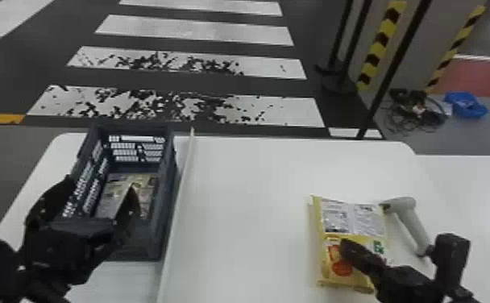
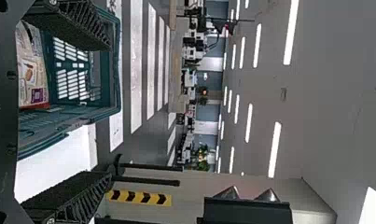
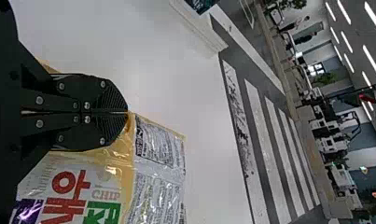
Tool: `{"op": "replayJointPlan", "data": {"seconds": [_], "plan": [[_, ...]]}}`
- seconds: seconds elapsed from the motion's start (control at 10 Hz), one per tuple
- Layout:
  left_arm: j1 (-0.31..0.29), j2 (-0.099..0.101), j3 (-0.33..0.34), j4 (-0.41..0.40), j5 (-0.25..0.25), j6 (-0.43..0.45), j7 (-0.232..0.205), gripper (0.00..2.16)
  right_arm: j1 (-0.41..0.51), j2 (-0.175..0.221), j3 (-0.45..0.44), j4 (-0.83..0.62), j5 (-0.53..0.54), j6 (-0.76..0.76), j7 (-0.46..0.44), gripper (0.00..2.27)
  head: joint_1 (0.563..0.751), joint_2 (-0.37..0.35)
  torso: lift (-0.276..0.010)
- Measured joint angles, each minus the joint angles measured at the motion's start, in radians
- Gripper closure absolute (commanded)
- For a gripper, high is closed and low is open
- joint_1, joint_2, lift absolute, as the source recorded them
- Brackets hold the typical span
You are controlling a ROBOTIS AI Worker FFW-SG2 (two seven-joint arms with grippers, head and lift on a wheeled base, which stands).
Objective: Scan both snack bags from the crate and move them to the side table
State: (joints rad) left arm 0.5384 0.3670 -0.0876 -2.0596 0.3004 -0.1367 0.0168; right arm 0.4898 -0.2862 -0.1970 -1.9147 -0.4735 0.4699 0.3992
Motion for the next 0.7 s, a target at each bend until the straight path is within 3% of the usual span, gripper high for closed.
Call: {"op": "replayJointPlan", "data": {"seconds": [0.7], "plan": [[-0.022,0.0,-0.006,0.016,-0.004,0.001,0.002,0.03,0.038,-0.008,-0.03,0.02,-0.008,-0.016,0.029,2.24,0.695,-0.107,-0.095]]}}
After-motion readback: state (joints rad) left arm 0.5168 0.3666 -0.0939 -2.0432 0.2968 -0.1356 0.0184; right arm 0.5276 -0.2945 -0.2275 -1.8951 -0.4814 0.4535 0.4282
